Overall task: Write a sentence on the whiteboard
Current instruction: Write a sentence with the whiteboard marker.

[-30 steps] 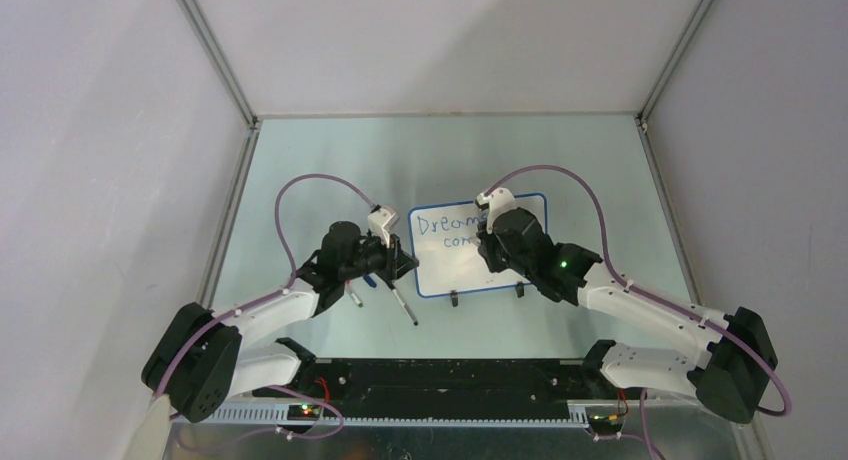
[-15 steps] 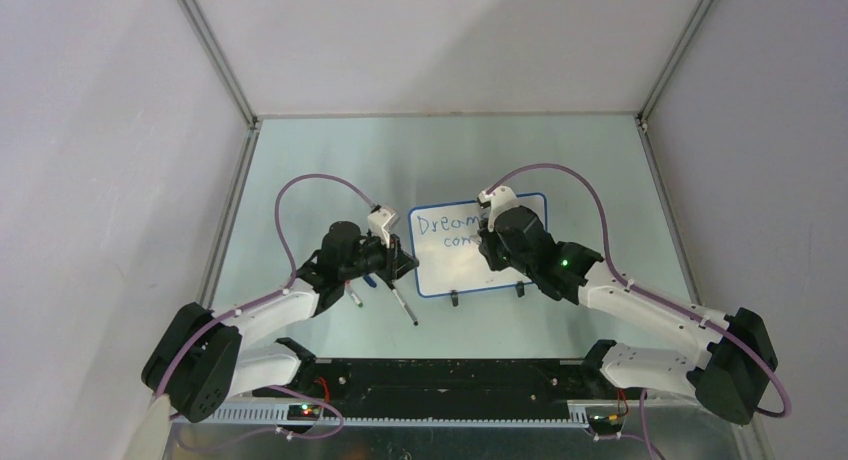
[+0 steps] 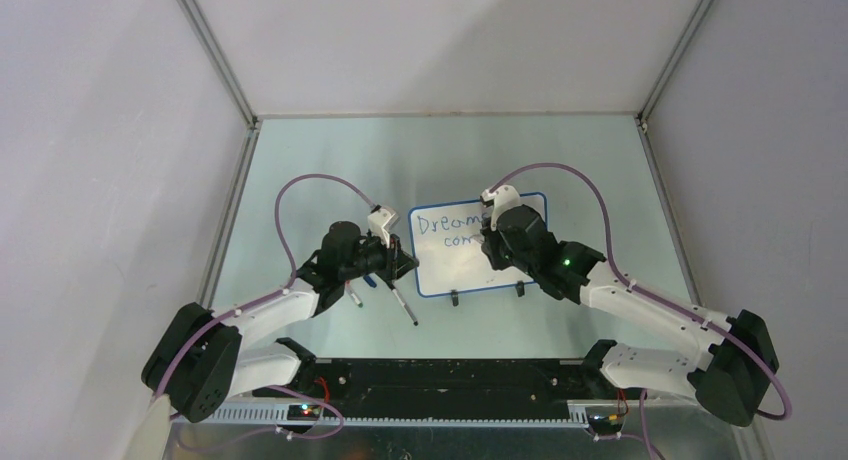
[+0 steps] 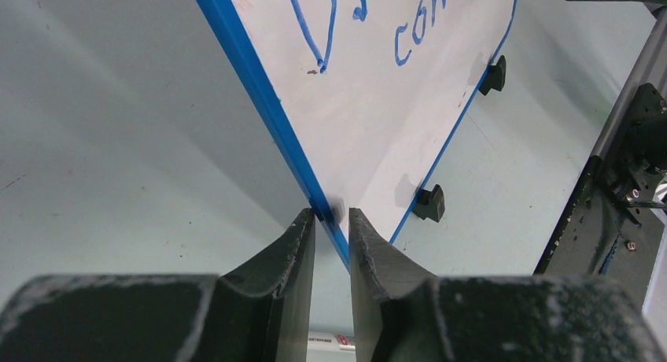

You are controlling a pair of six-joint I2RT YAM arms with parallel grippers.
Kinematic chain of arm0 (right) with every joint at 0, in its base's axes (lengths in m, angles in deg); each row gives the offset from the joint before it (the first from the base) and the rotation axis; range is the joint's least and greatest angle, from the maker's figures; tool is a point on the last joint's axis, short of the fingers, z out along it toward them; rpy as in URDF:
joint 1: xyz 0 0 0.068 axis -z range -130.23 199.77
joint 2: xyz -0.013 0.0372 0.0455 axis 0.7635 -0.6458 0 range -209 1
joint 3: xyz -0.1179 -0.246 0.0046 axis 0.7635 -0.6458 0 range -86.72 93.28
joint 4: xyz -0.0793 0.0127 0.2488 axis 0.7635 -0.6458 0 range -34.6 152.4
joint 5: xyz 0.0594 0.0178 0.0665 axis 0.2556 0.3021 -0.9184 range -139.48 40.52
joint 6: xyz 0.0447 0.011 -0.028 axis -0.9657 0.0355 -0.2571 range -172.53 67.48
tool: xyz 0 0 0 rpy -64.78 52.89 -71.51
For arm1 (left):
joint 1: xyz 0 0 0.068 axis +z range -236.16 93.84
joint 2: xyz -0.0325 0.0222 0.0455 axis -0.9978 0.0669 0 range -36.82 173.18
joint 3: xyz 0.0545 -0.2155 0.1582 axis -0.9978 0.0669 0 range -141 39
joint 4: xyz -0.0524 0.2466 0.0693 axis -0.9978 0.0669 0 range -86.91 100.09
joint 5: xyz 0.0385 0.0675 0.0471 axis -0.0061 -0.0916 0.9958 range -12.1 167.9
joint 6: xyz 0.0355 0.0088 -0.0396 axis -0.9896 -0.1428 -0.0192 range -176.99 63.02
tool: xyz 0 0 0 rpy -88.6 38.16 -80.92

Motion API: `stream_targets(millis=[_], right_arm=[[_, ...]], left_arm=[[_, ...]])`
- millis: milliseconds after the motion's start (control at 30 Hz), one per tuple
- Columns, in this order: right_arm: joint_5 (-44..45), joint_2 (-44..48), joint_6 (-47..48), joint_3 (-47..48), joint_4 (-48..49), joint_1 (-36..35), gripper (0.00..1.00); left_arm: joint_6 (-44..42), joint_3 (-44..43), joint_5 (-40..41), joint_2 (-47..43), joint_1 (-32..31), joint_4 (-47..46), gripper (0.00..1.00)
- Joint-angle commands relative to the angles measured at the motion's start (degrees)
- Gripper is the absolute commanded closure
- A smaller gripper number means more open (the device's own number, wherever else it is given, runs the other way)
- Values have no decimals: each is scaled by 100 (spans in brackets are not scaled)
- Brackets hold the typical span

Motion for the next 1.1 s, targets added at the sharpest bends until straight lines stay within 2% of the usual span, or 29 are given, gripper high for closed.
stream_targets(millis=[0, 633, 800, 1067], right_arm=[[309, 84, -11, 137, -124, 88, 100], [168, 210, -201, -214, -152, 8, 100], [186, 222, -227, -240, -162, -13, 100], [164, 429, -170, -241, -85, 14, 100]], left_arm=[[-137, -95, -32, -137, -32, -64, 74], [-137, -112, -34, -113, -32, -63, 75], [-137, -112, -33, -113, -29, -56, 80], [-137, -114, -36, -112, -34, -55, 81]])
